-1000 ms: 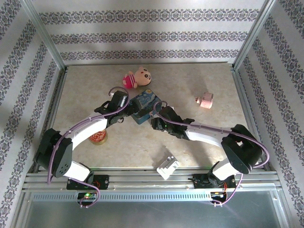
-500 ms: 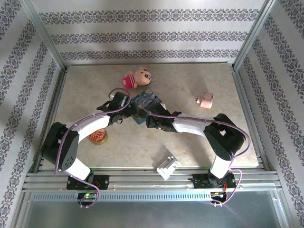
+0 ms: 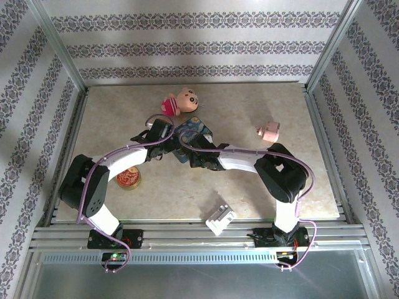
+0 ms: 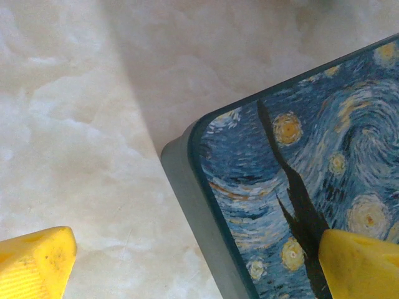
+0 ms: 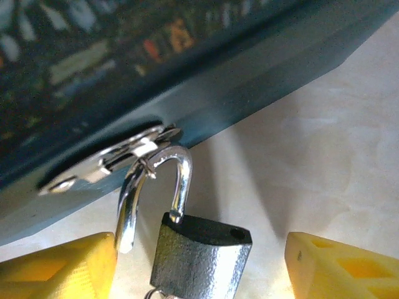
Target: Unlock the padlock with the key
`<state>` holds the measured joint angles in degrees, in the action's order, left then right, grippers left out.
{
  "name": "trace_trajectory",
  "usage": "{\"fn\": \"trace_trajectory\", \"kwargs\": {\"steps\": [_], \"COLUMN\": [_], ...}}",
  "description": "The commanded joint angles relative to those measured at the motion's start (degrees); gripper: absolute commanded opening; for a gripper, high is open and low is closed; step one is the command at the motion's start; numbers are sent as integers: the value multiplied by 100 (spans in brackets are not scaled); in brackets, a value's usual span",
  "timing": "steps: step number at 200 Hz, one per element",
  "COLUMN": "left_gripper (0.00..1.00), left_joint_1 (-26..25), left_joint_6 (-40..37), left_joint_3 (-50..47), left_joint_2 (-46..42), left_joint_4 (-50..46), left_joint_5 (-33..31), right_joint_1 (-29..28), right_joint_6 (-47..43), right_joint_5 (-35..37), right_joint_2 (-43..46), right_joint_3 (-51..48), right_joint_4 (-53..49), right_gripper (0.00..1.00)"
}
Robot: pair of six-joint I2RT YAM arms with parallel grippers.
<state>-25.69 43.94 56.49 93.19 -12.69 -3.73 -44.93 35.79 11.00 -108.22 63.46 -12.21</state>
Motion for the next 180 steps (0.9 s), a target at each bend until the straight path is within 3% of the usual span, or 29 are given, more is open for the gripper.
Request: {"fn": "trace_trajectory", "kwargs": {"steps": [1, 31, 97, 180], "left_gripper": [99, 99, 99, 99], "left_joint_1": [79, 80, 74, 75], "left_joint_6": [-131, -140, -110, -131], "left_joint_3": [112, 112, 106, 43], "left_joint_2": [112, 147, 165, 50], "left_joint_4": [-137, -129, -188, -278], "left_joint_5": [-120, -125, -135, -102], "right_joint_1": [-82, -78, 36, 115], "right_joint_6": [-99, -64, 8, -113], "right_joint_5": [215, 244, 49, -101], "right_joint_2": [-147, -255, -291, -129], "right_joint_3": [157, 123, -55, -226], "right_joint_4": [-211, -243, -104, 34], "right_gripper": [72, 68, 48, 34]}}
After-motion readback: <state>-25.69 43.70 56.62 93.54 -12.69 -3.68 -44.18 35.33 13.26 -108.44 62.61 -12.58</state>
